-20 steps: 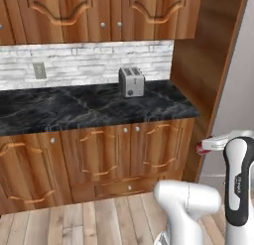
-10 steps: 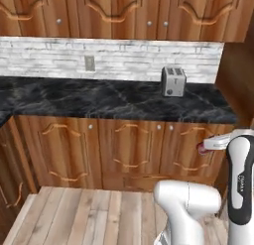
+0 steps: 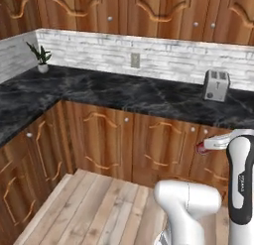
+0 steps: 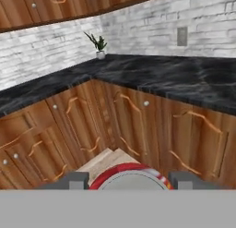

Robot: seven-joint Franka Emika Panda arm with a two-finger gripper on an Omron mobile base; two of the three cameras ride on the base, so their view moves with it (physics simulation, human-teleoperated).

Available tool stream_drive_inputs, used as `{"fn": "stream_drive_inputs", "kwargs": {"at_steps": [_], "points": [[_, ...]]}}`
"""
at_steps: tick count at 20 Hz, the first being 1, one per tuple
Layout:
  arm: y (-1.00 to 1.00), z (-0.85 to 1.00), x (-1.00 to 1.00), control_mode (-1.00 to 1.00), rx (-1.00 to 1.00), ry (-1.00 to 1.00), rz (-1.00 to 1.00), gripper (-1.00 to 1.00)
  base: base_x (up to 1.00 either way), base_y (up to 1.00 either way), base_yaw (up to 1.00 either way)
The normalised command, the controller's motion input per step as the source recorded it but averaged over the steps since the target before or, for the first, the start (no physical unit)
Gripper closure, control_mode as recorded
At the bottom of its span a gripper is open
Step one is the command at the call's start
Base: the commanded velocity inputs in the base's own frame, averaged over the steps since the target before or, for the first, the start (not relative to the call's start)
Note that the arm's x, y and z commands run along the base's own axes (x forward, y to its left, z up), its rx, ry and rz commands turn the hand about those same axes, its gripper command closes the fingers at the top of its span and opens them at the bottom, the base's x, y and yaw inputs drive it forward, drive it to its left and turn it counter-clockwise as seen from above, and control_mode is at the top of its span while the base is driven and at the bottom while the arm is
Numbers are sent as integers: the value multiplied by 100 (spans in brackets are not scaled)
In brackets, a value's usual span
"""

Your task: Four empty soda cans are scattered around the kitchen. Gather all the cans and cluster them next to the stove for recycling.

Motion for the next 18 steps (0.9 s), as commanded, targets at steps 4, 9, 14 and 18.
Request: {"fn": "stream_drive_inputs", "kwargs": {"at_steps": [4, 9, 14, 18], "points": [[0, 0, 0, 100, 0, 0, 0, 100, -7, 0, 44], [0, 0, 0, 100, 0, 0, 0, 100, -6, 0, 43], [0, 0, 0, 100, 0, 0, 0, 100, -6, 0, 45], [0, 0, 0, 100, 0, 0, 0, 100, -6, 0, 45]]}}
